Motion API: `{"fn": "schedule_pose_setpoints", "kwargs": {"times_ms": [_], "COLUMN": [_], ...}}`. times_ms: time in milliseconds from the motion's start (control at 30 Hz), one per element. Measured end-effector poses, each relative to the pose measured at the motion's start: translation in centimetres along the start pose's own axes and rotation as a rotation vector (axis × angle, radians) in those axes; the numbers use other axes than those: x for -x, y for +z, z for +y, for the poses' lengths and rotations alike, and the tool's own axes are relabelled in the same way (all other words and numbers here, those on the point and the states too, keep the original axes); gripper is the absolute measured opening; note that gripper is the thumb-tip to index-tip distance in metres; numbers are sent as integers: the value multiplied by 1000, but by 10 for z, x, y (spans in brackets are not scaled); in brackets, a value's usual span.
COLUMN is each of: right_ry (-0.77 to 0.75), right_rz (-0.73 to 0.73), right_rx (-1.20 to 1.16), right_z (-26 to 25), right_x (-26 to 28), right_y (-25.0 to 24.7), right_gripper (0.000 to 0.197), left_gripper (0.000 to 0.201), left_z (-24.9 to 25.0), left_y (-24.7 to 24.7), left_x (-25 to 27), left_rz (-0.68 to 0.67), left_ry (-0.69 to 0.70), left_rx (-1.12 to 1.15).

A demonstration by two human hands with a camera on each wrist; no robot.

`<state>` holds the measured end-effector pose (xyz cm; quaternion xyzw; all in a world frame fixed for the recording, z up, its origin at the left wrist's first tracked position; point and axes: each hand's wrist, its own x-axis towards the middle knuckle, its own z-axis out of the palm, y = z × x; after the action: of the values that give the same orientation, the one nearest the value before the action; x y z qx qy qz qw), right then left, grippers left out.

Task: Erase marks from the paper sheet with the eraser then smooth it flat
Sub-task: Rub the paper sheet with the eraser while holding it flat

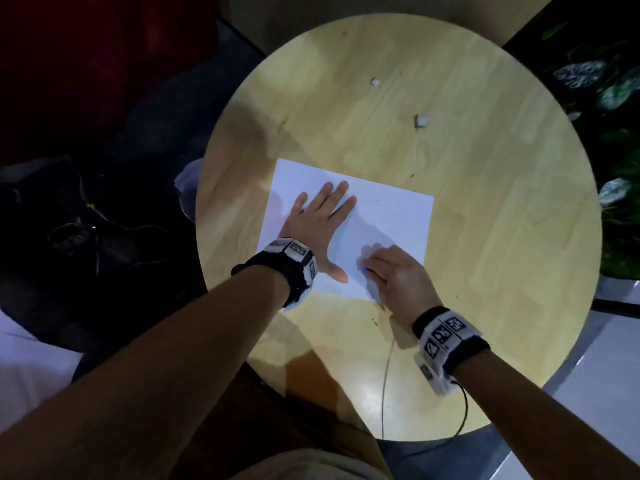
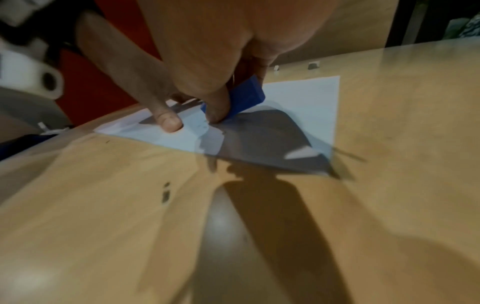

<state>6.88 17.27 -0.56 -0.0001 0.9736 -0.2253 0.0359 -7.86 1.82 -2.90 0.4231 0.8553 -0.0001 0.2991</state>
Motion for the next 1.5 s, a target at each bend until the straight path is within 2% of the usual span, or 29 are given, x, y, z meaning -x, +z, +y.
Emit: {"fn": "schedule_pose_setpoints", "kwargs": {"times_ms": [67, 167, 300, 367, 433, 567, 633, 733, 800, 900, 1000, 1067, 1133, 1200, 1267, 1333, 1367, 1433, 1500], "right_ry": [-5, -3, 156, 197, 152, 95, 98, 232, 289, 220, 87, 47, 69, 154, 261, 300, 280, 205, 133], "right_rz": [-53, -31, 38, 54, 61, -21, -27, 47, 92, 85, -19, -57, -38, 34, 94, 89, 54, -44, -75], "right_rx": [-2, 20, -18, -45, -56, -67, -50, -57, -80, -70, -74, -48, -7, -11, -70, -107, -119, -125, -83], "right_z": [4, 1, -10, -18, -24, -23, -17, -10, -7, -18, -27, -21, -11, -8, -13, -24, -31, -37, -29], "right_x": [10, -23, -80, -76, -50, -6, -18, -59, -75, -58, -28, -36, -58, -76, -76, -60, -50, -37, -46], "right_y": [-6, -5, 9, 13, 13, 5, 3, 6, 10, 15, 17, 14, 12, 11, 13, 19, 20, 18, 13], "right_gripper": [13, 10, 15, 16, 17, 22, 21, 12, 12, 18, 15, 14, 19, 20, 20, 17, 13, 19, 15], "left_gripper": [146, 145, 144, 145, 145, 145, 144, 144, 145, 149, 151, 151, 150, 149, 149, 150, 151, 151, 151], "left_z": [-1, -1, -4, -9, -8, -2, -3, -6, -8, -11, -11, -11, -9, -9, -9, -9, -10, -11, -10], "left_y": [1, 1, 3, 4, 5, 0, 0, 0, 1, 4, 5, 4, 3, 2, 1, 2, 3, 3, 3], "left_x": [-1, -1, -1, -1, 0, 1, 2, 2, 1, 0, 0, -1, -2, -1, -1, -1, -1, -2, -2], "left_rz": [7, 7, 22, 36, 57, 46, 26, 16, 18, 41, 57, 53, 36, 24, 26, 43, 56, 62, 58], "left_ry": [0, 1, -5, -5, -1, -8, -6, -7, -11, -5, 10, 10, 10, 4, 4, 12, 12, 12, 16], "left_rx": [21, 13, 26, 50, 47, 51, 55, 50, 54, 84, 81, 79, 71, 64, 69, 83, 86, 88, 89]}}
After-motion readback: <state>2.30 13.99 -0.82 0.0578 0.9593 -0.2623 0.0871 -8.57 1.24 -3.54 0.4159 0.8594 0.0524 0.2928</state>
